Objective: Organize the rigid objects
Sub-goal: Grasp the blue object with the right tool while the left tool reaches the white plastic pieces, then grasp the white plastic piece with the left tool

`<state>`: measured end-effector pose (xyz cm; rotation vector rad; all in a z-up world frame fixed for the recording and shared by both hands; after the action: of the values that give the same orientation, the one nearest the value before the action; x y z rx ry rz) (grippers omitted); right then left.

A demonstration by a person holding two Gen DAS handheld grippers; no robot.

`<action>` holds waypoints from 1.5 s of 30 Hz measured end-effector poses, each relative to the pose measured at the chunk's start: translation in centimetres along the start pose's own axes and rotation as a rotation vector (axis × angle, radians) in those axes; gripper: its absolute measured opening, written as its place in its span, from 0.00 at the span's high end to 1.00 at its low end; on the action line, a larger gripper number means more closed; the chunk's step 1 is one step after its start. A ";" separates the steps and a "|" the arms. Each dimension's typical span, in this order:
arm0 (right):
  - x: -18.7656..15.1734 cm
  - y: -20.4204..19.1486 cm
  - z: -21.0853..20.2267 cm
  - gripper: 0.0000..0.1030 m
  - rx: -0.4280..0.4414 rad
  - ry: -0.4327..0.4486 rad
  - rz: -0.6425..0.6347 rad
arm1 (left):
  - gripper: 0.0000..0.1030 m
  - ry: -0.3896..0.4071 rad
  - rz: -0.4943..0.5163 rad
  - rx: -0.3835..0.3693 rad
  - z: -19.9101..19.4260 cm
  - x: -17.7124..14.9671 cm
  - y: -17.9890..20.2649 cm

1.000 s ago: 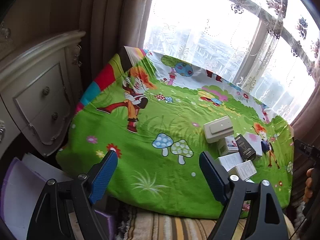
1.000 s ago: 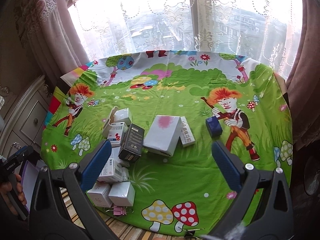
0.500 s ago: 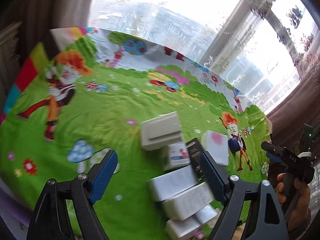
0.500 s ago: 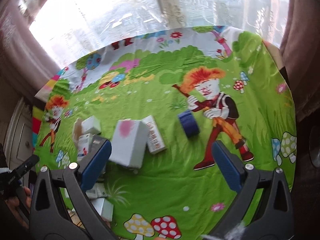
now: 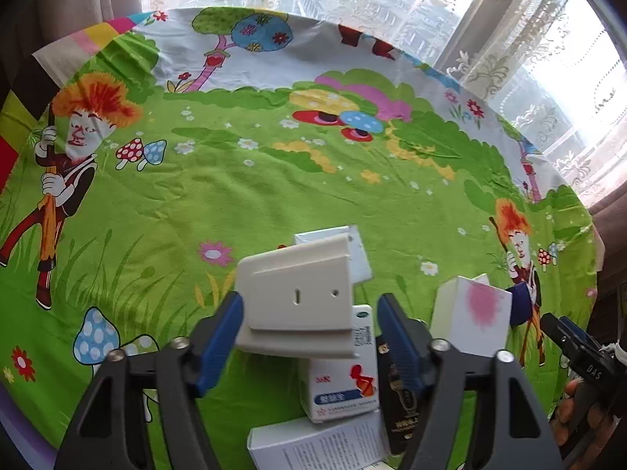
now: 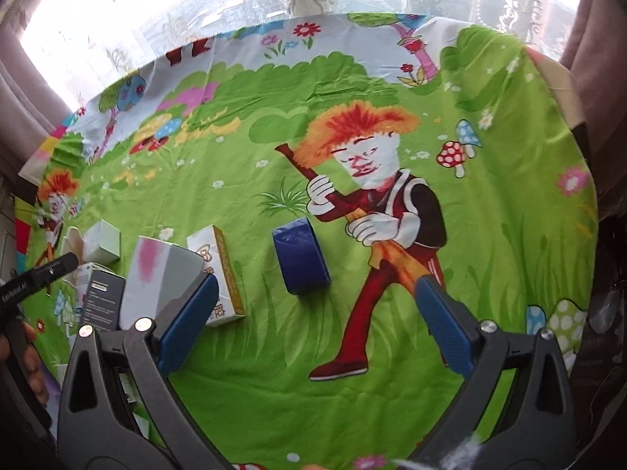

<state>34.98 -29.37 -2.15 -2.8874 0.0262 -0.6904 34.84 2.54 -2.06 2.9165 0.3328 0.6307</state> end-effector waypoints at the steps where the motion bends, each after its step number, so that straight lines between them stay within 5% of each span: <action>1: 0.1 -0.4 0.6 0.02 -0.013 -0.003 -0.026 | 0.43 -0.009 -0.003 -0.006 0.2 0.1 -0.2; 7: 0.0 -1.6 2.7 0.13 -0.061 -0.023 -0.111 | 0.57 -0.007 0.002 -0.021 -0.3 0.1 -1.5; 13: -0.1 -2.0 4.0 0.39 -0.065 -0.050 -0.138 | 0.71 0.009 -0.083 -0.042 -1.9 -1.0 -5.1; 15: -0.2 -1.9 4.5 0.55 -0.061 -0.063 -0.134 | 0.75 0.004 -0.116 -0.047 -1.9 -1.6 -6.6; 20: -0.2 -2.3 4.6 0.69 -0.065 -0.058 -0.157 | 0.81 0.006 -0.132 -0.088 -0.7 -2.0 -8.2; 29: -1.0 -2.1 4.0 0.70 -0.042 -0.033 -0.153 | 0.77 0.035 -0.017 -0.099 -0.5 -1.5 -6.8; 33: -1.3 -2.1 3.8 0.70 -0.028 -0.032 -0.150 | 0.53 0.053 0.073 -0.042 -0.5 -1.3 -5.8; 41: -1.9 -2.3 3.0 0.70 -0.008 -0.020 -0.141 | 0.52 0.071 0.213 0.000 0.7 0.1 -3.6; 45: -2.2 -2.6 2.4 0.70 0.004 -0.014 -0.138 | 0.56 0.028 0.156 -0.061 2.2 1.0 -4.6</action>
<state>34.02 -26.29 -4.81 -2.9113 -0.1771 -0.6926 35.85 7.06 -4.51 2.8975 0.0875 0.6910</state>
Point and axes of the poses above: each gripper's, at about its wrist camera, not at the fingertips, and z roughly the way its jaws point, y to its right, x to its top, the point moved 1 cm from there along z, roughly the way its jaws point, and after that the axes turned 2 degrees about x, right-handed, at the moved point
